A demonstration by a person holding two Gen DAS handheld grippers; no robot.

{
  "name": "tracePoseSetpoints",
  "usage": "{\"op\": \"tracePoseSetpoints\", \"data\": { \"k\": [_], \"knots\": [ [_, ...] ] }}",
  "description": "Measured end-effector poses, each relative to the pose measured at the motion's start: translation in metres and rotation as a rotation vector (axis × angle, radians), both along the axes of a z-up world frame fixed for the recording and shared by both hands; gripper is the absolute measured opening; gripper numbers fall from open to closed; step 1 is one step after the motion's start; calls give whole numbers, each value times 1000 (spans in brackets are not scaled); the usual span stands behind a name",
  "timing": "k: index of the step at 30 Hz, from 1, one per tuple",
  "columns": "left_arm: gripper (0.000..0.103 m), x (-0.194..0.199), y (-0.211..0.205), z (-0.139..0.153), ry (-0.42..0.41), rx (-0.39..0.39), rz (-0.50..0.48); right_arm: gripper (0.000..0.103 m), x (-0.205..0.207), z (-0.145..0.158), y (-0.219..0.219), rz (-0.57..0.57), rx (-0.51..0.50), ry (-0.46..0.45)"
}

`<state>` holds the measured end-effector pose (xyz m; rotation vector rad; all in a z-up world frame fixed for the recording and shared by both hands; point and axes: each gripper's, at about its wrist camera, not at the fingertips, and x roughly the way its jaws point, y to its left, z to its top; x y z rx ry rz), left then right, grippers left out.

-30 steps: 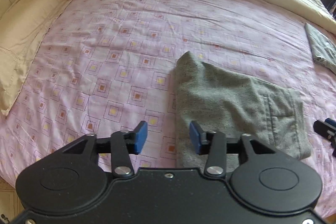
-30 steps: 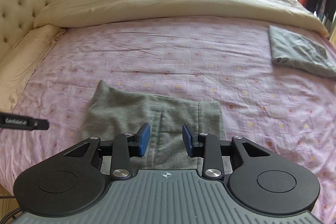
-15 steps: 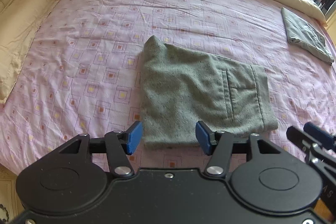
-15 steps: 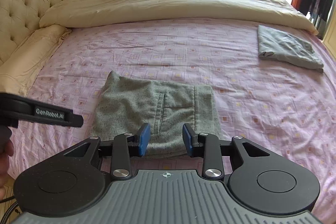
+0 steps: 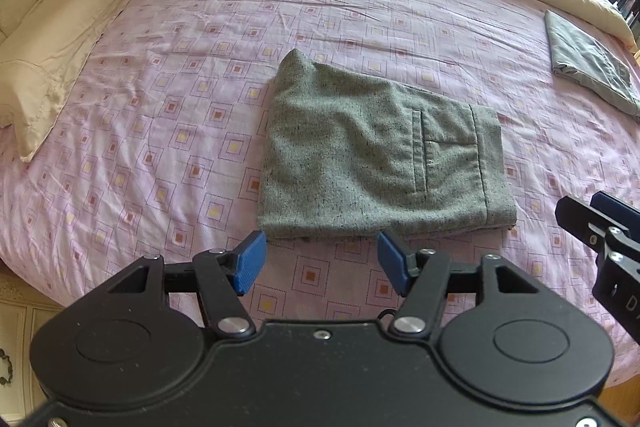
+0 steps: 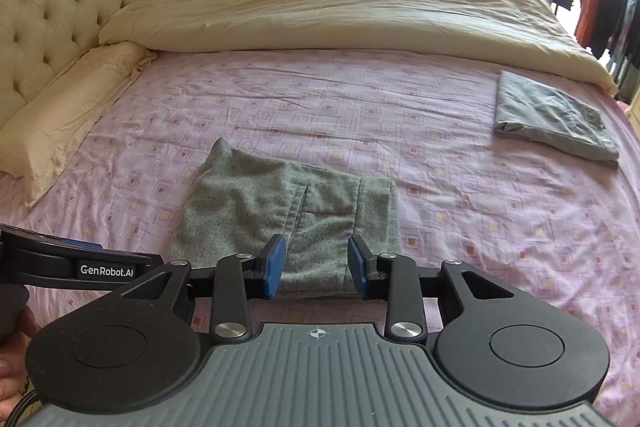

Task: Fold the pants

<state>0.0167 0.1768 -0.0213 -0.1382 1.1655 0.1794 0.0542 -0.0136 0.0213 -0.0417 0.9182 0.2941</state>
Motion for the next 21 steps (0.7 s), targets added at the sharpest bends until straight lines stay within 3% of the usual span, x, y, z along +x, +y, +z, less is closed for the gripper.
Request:
{"op": "tracePoseSetpoints", "data": {
  "k": [21],
  "knots": [
    [65, -4, -5, 3, 2, 5, 16, 33, 0, 1, 0, 21, 13, -3]
  ]
}}
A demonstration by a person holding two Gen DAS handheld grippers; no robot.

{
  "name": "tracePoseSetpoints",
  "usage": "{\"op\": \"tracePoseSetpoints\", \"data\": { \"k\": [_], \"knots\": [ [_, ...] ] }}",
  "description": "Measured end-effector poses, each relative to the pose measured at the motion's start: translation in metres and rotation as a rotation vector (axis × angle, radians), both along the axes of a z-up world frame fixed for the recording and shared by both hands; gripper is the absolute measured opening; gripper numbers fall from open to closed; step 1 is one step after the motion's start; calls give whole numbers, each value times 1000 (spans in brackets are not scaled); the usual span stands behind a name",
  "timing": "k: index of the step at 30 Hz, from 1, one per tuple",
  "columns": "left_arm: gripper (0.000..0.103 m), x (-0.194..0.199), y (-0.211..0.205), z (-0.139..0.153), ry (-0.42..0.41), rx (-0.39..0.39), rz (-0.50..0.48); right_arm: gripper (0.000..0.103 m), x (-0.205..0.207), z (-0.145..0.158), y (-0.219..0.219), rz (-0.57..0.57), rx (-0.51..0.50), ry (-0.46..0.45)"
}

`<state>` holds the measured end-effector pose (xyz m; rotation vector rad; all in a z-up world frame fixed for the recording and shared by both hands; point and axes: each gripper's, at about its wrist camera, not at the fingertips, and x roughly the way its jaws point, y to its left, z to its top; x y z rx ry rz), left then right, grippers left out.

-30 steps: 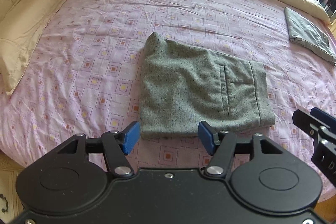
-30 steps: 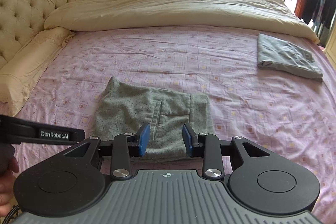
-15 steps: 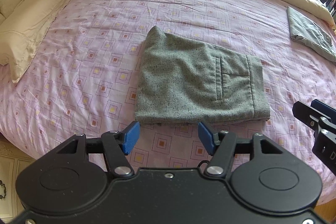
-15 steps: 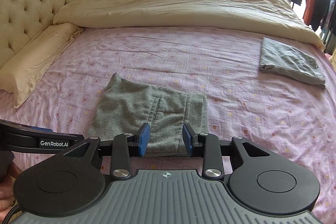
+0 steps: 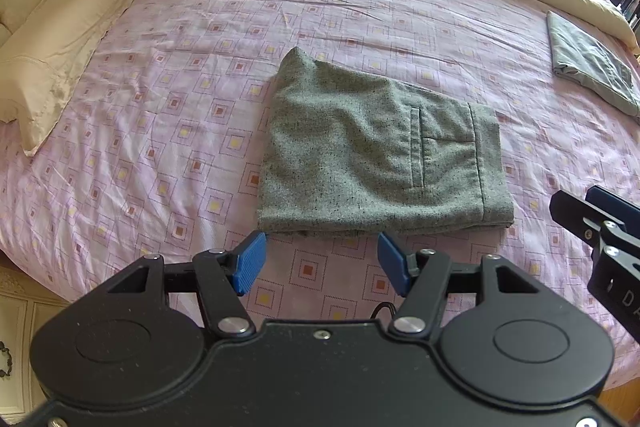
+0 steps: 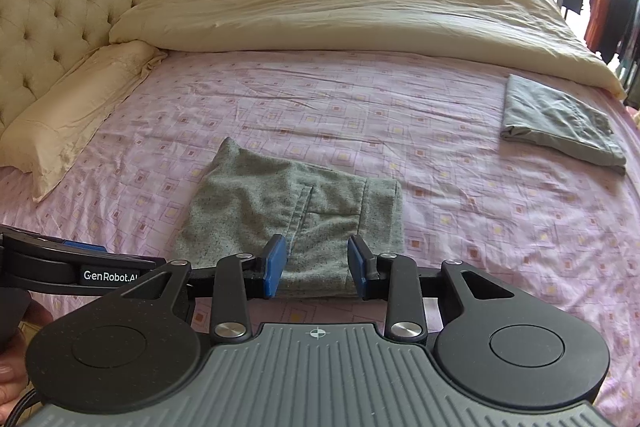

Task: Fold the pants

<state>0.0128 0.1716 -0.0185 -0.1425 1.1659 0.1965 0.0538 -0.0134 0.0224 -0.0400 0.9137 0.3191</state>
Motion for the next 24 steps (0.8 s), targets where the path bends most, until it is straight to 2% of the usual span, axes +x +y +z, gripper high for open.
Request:
{"op": "tracePoseSetpoints", "data": {
  "k": [24],
  "knots": [
    [65, 0, 0, -1, 3, 2, -22, 33, -1, 1, 7, 3, -5, -3]
  ]
}}
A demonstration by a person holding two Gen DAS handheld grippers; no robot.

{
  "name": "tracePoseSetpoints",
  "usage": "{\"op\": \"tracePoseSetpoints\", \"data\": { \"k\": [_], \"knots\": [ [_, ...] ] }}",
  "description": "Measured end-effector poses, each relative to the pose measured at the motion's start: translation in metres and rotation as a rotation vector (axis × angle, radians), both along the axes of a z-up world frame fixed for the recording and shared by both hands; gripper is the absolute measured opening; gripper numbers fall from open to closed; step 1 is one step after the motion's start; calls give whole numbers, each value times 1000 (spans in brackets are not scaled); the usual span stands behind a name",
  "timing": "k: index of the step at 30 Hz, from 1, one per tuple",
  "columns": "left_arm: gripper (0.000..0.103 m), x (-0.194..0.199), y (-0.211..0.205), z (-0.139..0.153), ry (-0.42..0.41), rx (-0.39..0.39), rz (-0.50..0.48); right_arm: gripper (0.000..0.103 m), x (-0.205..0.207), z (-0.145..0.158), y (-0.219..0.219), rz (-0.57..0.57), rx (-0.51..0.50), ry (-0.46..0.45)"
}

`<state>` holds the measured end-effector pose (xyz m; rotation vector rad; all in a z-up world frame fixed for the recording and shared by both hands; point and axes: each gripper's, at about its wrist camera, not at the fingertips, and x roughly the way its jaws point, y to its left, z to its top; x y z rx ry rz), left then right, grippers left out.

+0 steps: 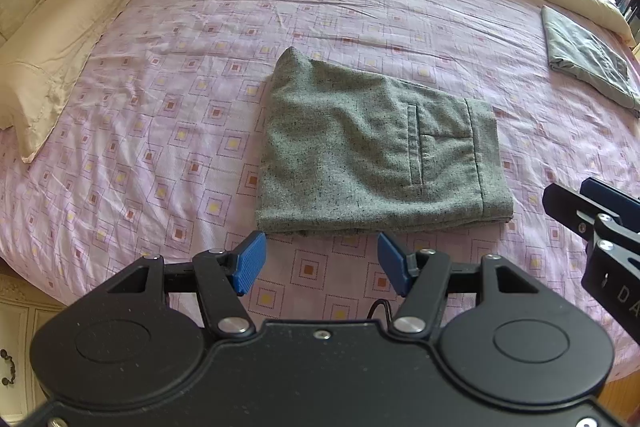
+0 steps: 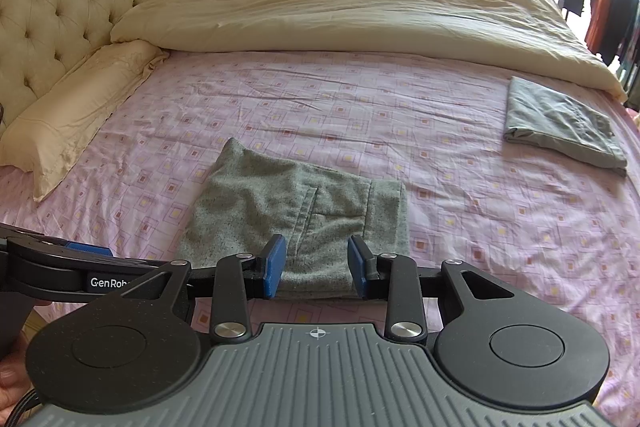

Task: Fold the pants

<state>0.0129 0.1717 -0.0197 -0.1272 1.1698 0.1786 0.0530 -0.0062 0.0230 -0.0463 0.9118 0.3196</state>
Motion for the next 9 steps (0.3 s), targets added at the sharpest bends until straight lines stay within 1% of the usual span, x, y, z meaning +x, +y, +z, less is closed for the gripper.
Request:
{"op": "tracePoseSetpoints", "data": {
  "k": [5, 9],
  "knots": [
    [65, 3, 0, -1, 3, -1, -15, 33, 2, 0, -1, -4, -2, 3],
    [65, 7, -2, -2, -2, 19, -37, 33, 5, -1, -3, -4, -4, 8]
  ]
}}
